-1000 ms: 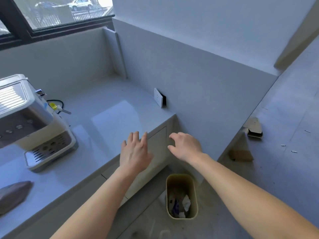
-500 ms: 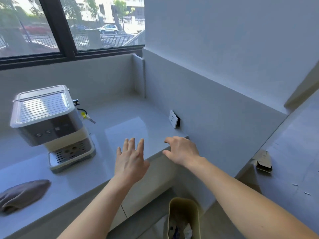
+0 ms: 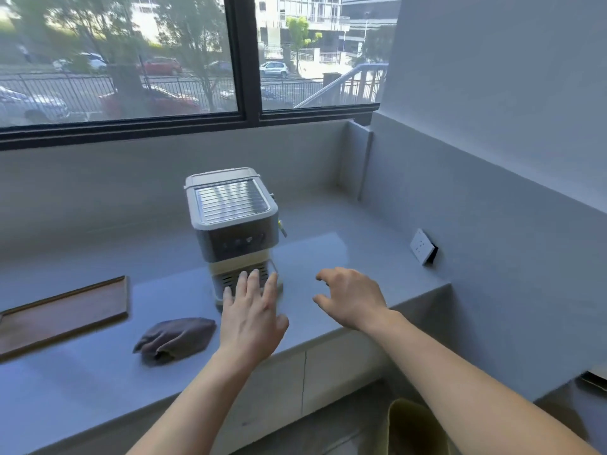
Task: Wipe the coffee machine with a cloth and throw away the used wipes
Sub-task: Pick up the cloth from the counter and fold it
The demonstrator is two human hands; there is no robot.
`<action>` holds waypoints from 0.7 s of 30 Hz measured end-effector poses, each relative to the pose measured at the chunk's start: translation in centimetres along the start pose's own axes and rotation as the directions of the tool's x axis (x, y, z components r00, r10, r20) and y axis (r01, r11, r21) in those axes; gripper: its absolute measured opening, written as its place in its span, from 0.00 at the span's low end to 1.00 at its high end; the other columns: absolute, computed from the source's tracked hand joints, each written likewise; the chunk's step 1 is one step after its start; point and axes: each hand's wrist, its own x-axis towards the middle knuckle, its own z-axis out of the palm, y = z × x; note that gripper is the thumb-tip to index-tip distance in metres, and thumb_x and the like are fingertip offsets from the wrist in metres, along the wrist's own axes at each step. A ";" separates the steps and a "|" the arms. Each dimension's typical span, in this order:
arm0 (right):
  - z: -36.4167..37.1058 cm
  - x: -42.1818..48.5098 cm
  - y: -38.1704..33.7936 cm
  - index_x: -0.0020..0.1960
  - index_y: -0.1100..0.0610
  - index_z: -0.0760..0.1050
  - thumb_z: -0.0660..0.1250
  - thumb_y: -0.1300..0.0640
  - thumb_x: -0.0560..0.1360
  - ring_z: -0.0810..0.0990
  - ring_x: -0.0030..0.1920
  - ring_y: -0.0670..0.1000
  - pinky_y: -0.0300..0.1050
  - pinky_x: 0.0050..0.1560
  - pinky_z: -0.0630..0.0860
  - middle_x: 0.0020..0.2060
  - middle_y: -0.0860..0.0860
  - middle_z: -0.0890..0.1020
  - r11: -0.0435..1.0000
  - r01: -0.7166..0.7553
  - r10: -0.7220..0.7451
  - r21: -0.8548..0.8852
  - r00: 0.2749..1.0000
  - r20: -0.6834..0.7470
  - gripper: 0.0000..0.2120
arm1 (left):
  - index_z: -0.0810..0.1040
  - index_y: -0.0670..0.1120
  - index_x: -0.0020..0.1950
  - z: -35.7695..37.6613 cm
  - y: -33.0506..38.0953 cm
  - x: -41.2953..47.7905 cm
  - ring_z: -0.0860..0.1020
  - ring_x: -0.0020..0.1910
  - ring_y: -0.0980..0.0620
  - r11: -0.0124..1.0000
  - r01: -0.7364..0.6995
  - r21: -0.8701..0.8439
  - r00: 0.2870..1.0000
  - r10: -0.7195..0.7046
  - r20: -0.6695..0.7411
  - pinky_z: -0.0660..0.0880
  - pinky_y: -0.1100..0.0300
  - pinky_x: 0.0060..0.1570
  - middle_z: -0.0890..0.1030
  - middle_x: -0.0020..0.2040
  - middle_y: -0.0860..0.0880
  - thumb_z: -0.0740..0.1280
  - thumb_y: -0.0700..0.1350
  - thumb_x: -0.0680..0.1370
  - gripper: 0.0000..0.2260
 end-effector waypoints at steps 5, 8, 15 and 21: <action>2.6 1.9 -6.2 0.61 0.48 0.72 0.63 0.44 0.75 0.77 0.55 0.55 0.49 0.48 0.77 0.53 0.49 0.80 0.994 0.101 -0.103 0.028 0.992 0.066 0.17 | 0.47 0.50 0.80 0.1 -7.2 -2.3 0.48 0.79 0.41 0.990 0.140 0.014 0.989 -0.140 0.038 0.52 0.41 0.76 0.52 0.80 0.42 0.58 0.57 0.78 0.34; 4.2 2.7 -8.8 0.62 0.47 0.72 0.63 0.43 0.75 0.76 0.58 0.54 0.49 0.49 0.77 0.55 0.48 0.80 0.988 0.151 -0.154 0.038 0.983 0.100 0.17 | 0.49 0.51 0.80 0.3 -10.0 -3.3 0.48 0.79 0.42 0.976 0.217 -0.006 0.976 -0.217 0.027 0.52 0.42 0.76 0.52 0.80 0.42 0.56 0.56 0.79 0.32; 7.7 5.4 -12.5 0.61 0.48 0.73 0.63 0.43 0.74 0.77 0.56 0.56 0.48 0.43 0.72 0.53 0.50 0.79 0.956 0.284 -0.291 0.069 0.943 0.160 0.17 | 0.47 0.51 0.81 1.6 -14.5 -4.5 0.47 0.80 0.42 0.934 0.356 0.035 0.931 -0.358 0.068 0.51 0.42 0.76 0.51 0.81 0.43 0.56 0.58 0.80 0.32; 11.2 8.9 -15.0 0.63 0.48 0.74 0.65 0.44 0.75 0.78 0.58 0.55 0.49 0.50 0.76 0.57 0.49 0.80 0.903 0.398 -0.425 0.159 0.880 0.210 0.18 | 0.47 0.51 0.81 3.4 -17.3 -3.6 0.48 0.80 0.43 0.879 0.471 0.076 0.875 -0.476 0.085 0.52 0.43 0.76 0.52 0.81 0.44 0.56 0.59 0.80 0.32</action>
